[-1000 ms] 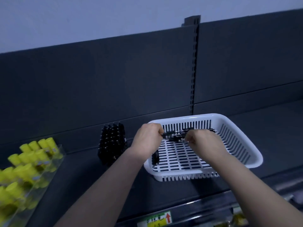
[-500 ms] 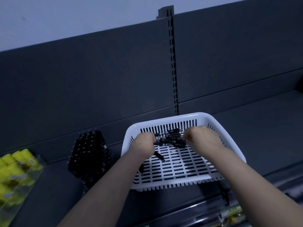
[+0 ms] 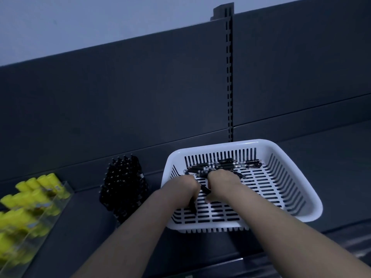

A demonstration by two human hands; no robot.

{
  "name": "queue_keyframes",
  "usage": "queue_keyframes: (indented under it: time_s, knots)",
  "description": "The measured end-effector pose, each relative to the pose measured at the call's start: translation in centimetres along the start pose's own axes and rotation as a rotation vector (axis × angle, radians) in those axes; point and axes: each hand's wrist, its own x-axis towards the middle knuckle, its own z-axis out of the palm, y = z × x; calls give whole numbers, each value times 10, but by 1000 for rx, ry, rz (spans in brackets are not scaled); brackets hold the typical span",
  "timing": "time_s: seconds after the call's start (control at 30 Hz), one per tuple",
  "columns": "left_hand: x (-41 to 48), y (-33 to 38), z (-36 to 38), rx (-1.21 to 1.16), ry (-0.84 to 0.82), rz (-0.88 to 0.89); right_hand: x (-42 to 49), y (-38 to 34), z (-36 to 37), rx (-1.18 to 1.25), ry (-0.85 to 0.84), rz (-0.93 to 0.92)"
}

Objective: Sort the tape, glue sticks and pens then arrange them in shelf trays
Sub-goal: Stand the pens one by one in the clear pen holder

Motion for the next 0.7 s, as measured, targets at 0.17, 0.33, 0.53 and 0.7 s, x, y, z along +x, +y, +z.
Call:
queue_keyframes:
  time_s: [0.17,0.33,0.53,0.7]
  knots:
    - [-11,-13,10,-196,229,115,1,1,2,60,114,38]
    - [-36,-14,-17,-560,664,-19,-19,5,-21,350,447,15]
    - [-93,-35,-49,-725,973,-203,-52,-30,-58,544,799,-212]
    - [-144,-67,-46,-721,1114,-331,-69,-84,-70,694,784,-373]
